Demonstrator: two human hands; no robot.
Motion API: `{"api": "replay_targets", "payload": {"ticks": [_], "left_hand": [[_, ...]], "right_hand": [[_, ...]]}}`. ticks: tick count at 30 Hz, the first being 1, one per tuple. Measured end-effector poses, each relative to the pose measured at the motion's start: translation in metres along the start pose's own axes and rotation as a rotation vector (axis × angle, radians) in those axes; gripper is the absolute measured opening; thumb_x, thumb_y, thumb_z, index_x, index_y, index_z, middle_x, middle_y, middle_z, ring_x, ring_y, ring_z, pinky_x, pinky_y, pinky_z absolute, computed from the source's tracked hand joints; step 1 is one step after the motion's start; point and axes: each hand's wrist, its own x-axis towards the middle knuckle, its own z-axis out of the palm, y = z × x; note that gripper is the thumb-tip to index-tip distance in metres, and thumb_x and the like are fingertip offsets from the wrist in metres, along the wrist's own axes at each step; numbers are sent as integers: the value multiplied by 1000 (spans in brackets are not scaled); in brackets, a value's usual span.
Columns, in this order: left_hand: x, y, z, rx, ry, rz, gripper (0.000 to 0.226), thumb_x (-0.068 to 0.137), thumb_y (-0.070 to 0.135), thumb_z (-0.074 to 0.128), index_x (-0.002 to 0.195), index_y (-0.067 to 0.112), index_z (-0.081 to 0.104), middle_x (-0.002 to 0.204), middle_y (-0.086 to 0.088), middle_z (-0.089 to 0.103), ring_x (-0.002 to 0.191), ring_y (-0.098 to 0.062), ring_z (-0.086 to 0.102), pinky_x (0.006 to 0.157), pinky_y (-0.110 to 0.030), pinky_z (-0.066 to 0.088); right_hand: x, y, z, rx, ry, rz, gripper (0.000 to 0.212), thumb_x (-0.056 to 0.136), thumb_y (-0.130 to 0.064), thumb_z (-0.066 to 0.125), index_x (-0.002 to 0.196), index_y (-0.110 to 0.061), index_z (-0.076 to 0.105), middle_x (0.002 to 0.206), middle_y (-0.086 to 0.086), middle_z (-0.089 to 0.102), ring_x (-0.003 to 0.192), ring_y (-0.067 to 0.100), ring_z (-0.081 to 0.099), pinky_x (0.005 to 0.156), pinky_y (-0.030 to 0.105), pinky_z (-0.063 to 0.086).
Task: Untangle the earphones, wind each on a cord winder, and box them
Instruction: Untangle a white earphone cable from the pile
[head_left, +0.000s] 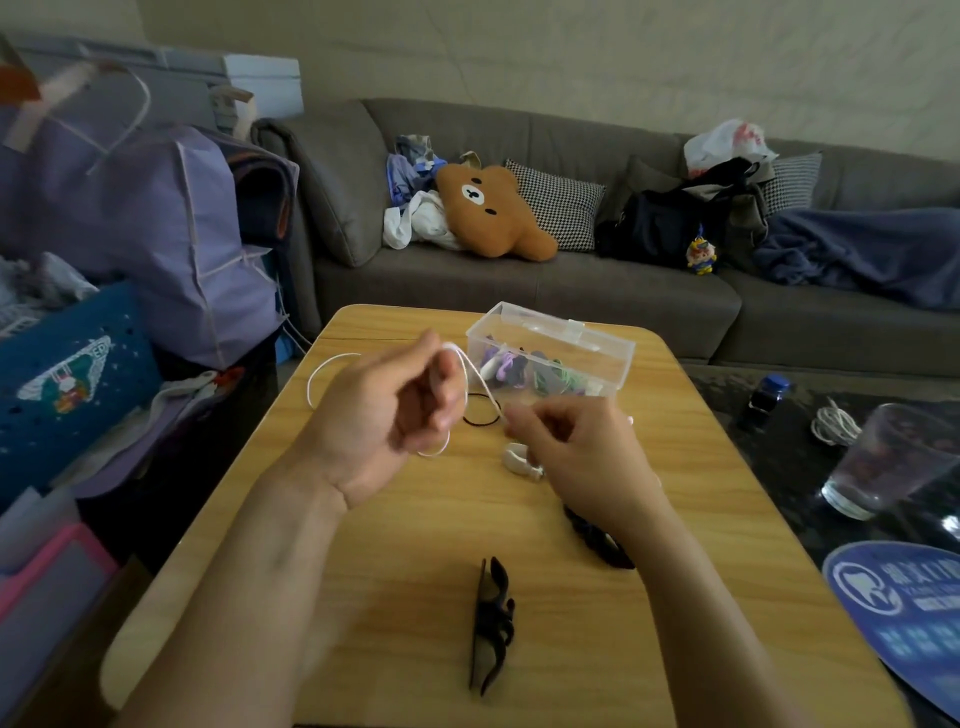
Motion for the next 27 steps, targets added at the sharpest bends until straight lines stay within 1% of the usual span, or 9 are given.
{"api": "replay_targets", "payload": {"ticks": [3, 5, 8, 10, 12, 16, 20, 25, 27], "left_hand": [[4, -2, -7, 8, 154, 121, 25, 100, 22, 45, 106, 5, 61, 100, -14, 73, 89, -24, 72, 41, -20, 30], [7, -7, -11, 167, 238, 138, 35, 97, 29, 51, 121, 4, 59, 113, -11, 73, 106, -23, 71, 45, -20, 36], [8, -20, -12, 598, 299, 92, 38, 98, 38, 55, 124, 12, 63, 106, 0, 74, 101, -7, 68, 63, -18, 46], [6, -30, -10, 824, 271, 92, 34, 102, 40, 47, 110, 15, 67, 96, 3, 73, 93, -7, 67, 76, -22, 51], [3, -37, -9, 864, 196, 79, 38, 103, 40, 40, 96, 12, 66, 81, 2, 70, 76, -13, 66, 73, -32, 51], [-6, -48, -8, 923, 66, -25, 41, 108, 28, 35, 80, 11, 61, 60, 4, 54, 54, -13, 46, 56, -31, 37], [-5, -46, -16, 770, 15, -160, 44, 106, 23, 38, 64, 13, 44, 52, 4, 37, 47, -12, 27, 47, -27, 23], [1, -37, -30, 105, 113, -252, 48, 103, 32, 41, 57, 20, 34, 44, 5, 24, 39, -10, 13, 44, -26, 6], [0, -31, -37, -39, 54, -265, 49, 99, 43, 46, 57, 22, 29, 43, 6, 19, 43, -12, 7, 42, -25, 7]], "right_hand": [[-3, -8, 16, -64, -126, -71, 33, 99, -42, 57, 82, -19, 73, 66, 9, 66, 51, 15, 49, 53, 29, 42], [-4, -12, 24, -88, -163, -126, 29, 99, -38, 58, 79, -21, 70, 61, 3, 61, 52, 14, 49, 52, 23, 38], [-3, -15, 30, -132, -212, -186, 24, 100, -34, 58, 88, -20, 75, 56, -2, 56, 52, 10, 47, 51, 17, 36], [-1, -14, 28, -117, -179, -223, 24, 99, -34, 59, 86, -21, 76, 56, 1, 59, 50, 12, 46, 51, 22, 40], [3, -11, 21, -64, -72, -230, 23, 96, -36, 64, 82, -23, 78, 58, 1, 63, 49, 15, 50, 53, 35, 45], [8, 0, 10, 24, 43, -175, 14, 80, -35, 82, 79, -21, 78, 67, -4, 71, 61, 16, 65, 59, 35, 54], [10, 13, 8, -14, 3, -85, 21, 76, -42, 84, 77, -22, 78, 67, -7, 71, 61, 7, 64, 58, 27, 53], [12, 22, 8, -86, -17, -20, 25, 87, -49, 70, 78, -26, 74, 59, -9, 65, 52, 3, 55, 54, 26, 47], [13, 22, 5, -76, -10, -1, 26, 87, -49, 70, 76, -26, 74, 53, -12, 59, 48, 2, 48, 50, 20, 39]]}}
